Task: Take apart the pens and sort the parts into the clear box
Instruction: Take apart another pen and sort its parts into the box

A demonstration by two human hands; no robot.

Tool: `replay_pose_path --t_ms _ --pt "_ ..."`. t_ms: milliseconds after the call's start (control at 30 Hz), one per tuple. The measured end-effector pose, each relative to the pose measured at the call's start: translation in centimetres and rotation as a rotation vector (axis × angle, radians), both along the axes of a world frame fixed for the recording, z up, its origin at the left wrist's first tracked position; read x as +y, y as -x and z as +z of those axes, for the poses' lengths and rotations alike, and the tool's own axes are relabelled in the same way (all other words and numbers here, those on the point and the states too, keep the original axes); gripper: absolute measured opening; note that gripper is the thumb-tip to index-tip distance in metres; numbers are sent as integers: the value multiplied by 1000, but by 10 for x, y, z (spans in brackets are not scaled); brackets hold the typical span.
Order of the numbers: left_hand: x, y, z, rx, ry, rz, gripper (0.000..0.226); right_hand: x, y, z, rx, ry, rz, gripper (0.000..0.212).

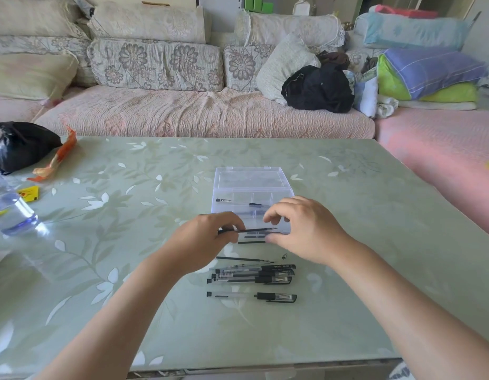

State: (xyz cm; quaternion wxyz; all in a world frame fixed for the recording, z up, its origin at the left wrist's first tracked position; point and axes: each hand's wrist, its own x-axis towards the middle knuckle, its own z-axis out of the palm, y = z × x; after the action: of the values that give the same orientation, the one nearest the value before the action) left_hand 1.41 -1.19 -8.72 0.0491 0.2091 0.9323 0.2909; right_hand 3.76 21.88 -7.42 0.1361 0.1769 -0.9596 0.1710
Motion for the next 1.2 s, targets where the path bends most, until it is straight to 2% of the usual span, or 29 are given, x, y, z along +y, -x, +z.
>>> replay_pose_path --t_ms 133,400,567,767,867,1067,1200 --pt "0 -1 -1 -28 -17 -23 18 6 -1 -2 -9 24 -30 5" --pt "14 -10 -8 -99 -124 -94 32 -11 -4 -9 -51 74 60 6" --pt "14 -10 -11 -95 -153 -88 34 1 -3 -5 -143 92 20 24" --pt "16 -11 -12 -144 -168 -71 31 26 -5 -4 -350 -109 -54 22" --pt "20 -12 -12 -166 -178 -64 22 26 -8 -9 -437 -140 -35 23" --pt "23 -16 -11 -153 -149 -71 15 20 -7 -14 -417 -210 -20 17" --pt "23 -16 -11 -143 -136 -66 15 15 -8 -11 -339 -103 -33 3"
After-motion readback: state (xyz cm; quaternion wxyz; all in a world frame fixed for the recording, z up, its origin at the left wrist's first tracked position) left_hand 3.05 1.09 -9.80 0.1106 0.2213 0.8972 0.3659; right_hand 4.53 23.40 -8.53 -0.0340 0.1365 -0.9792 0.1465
